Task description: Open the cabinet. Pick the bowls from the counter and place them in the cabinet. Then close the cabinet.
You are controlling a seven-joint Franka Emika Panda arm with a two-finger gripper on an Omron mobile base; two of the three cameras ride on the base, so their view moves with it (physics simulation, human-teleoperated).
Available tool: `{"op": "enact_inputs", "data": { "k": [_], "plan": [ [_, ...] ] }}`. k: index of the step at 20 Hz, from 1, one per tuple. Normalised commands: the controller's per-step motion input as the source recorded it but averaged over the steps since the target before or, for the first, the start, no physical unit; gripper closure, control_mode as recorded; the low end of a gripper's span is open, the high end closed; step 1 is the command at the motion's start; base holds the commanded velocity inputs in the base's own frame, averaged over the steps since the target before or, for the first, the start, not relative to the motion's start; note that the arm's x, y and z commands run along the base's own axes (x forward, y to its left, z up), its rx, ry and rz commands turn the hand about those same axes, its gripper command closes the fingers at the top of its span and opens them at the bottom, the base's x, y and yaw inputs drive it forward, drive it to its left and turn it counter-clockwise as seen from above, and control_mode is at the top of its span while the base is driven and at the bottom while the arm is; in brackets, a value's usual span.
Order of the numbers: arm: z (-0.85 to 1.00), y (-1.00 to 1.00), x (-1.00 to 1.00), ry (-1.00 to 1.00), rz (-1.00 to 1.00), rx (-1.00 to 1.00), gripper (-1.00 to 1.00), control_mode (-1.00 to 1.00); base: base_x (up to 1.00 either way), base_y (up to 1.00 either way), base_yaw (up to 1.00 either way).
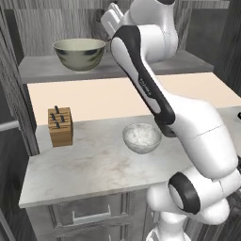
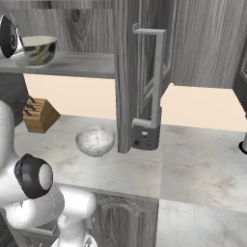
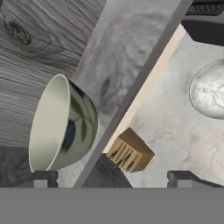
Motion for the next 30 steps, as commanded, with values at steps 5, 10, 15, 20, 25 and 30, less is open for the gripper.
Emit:
{"op": "enact_inputs", "data": {
  "k": [5,10,15,20,25,30],
  "plan": [
    [-0.29,-0.53,-1.0,0.05,-0.07,-0.05,-1.0,-1.0,0.0,0.0,0.0],
    [-0.53,-0.63,-1.0,0.03,-0.05,-0.04,-1.0,-1.0,0.0,0.0,0.0],
    [-0.72,-0.68,-0.96,0.01,-0.01,-0.06,-1.0,-1.0,0.0,0.0,0.0],
    [-0.57,-0.51,-0.51,0.12,0.0,-0.09,-1.0,-1.0,0.0,0.0,0.0],
    [-0.51,-0.37,-0.31,0.04,0.0,-0.11,-1.0,-1.0,0.0,0.0,0.0],
    [-0.4,-0.19,-0.03,0.05,0.0,-0.08,-1.0,-1.0,0.0,0.0,0.0]
  ]
}}
